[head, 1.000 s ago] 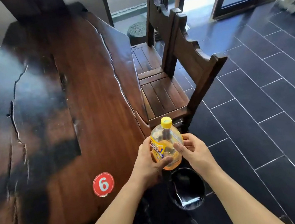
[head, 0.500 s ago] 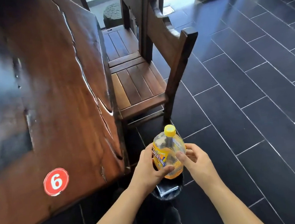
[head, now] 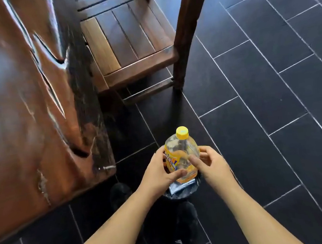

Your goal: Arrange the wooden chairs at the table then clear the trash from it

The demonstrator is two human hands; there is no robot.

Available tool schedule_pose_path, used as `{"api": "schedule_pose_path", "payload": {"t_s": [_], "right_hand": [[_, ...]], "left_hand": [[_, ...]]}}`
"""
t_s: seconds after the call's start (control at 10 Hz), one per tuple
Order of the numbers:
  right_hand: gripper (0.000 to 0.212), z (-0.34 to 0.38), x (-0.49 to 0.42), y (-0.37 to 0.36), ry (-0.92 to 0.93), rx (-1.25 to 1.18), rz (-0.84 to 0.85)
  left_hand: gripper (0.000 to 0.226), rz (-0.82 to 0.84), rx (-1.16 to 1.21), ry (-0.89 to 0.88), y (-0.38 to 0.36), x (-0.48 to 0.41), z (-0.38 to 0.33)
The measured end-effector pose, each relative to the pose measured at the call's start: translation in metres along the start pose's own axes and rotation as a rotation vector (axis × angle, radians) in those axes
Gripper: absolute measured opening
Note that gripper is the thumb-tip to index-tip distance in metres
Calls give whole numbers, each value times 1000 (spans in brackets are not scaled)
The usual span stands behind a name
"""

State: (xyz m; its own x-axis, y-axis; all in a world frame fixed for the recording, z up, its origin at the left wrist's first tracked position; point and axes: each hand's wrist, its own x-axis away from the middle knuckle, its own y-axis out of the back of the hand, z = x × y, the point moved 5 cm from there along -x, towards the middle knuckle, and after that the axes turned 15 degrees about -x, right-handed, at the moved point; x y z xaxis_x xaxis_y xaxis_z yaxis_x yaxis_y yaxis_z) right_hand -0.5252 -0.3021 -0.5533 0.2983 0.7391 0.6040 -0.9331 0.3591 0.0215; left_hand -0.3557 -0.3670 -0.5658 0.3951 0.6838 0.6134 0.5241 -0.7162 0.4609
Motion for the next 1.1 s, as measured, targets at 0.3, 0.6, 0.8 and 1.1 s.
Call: {"api": "schedule_pose_path", "payload": {"t_s": [0.3, 0.6, 0.8, 1.1], "right_hand": [[26, -111, -50, 1, -98, 83, -35], [19, -168, -78, -1, -170, 128, -37], [45, -166, -80, -1, -198, 156, -79], [47, -100, -47, -5, -162, 201, -53]], "left_hand": [[85, 130, -22, 80, -78, -55, 90], [74, 187, -11, 124, -120, -83, 138], [94, 172, 3, 145, -114, -84, 137], [95, 139, -68, 141, -65, -47, 83]]}}
